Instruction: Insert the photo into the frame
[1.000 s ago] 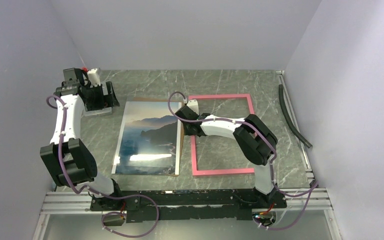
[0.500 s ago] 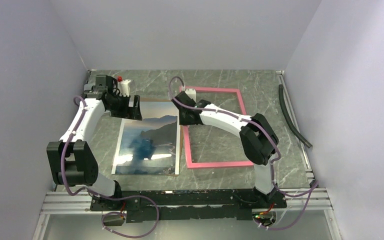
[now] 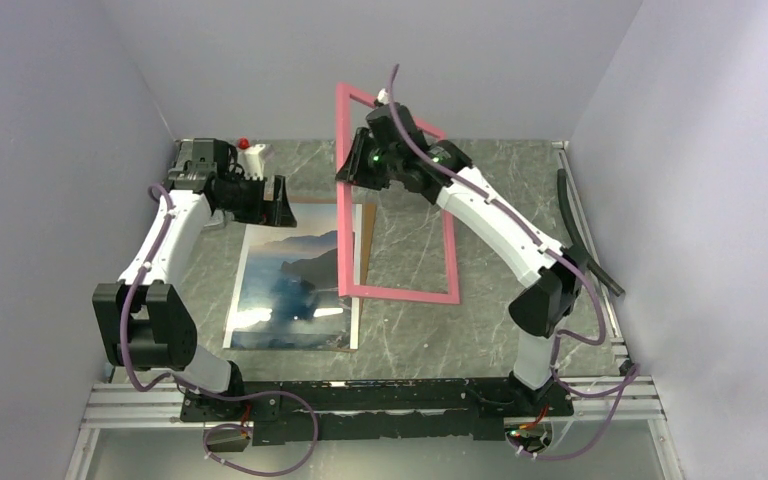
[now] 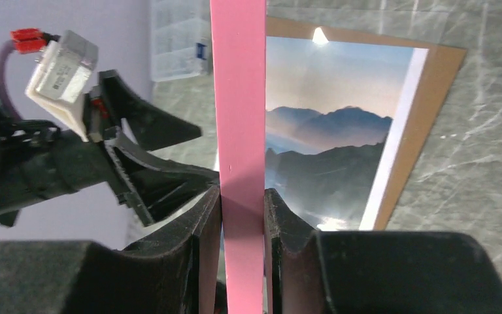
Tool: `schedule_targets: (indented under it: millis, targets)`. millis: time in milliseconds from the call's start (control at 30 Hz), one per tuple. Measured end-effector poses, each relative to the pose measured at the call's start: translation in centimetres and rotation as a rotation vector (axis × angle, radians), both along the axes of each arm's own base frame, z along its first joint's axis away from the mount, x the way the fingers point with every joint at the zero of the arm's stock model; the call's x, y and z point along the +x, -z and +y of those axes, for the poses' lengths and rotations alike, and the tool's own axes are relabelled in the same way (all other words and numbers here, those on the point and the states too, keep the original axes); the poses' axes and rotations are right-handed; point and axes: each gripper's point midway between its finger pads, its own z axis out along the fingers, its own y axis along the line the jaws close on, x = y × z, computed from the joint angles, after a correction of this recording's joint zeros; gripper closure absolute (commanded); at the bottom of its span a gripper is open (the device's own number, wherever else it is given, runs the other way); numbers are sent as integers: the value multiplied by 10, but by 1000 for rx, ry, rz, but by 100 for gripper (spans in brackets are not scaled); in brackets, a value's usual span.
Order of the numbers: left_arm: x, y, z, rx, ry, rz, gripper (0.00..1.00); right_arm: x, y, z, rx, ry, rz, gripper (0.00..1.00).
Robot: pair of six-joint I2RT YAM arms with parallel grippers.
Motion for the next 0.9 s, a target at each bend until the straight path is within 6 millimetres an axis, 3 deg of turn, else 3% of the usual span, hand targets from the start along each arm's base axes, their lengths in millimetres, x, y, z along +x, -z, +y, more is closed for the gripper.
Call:
schedule_targets:
  millis: [100, 367, 667, 900]
  targets:
    - [1, -16, -16, -38, 37, -24, 6, -2, -21, -4, 88, -20, 30, 99]
    - [-4, -50, -54, -112, 118, -54, 11, -8, -32, -8, 239, -71, 178, 99]
    - [-22, -94, -98, -176, 204, -125, 15, -13, -19, -3, 385, -129, 328, 94]
    - [-28, -102, -120, -178, 230, -136, 17, -8, -26, -3, 457, -157, 331, 86]
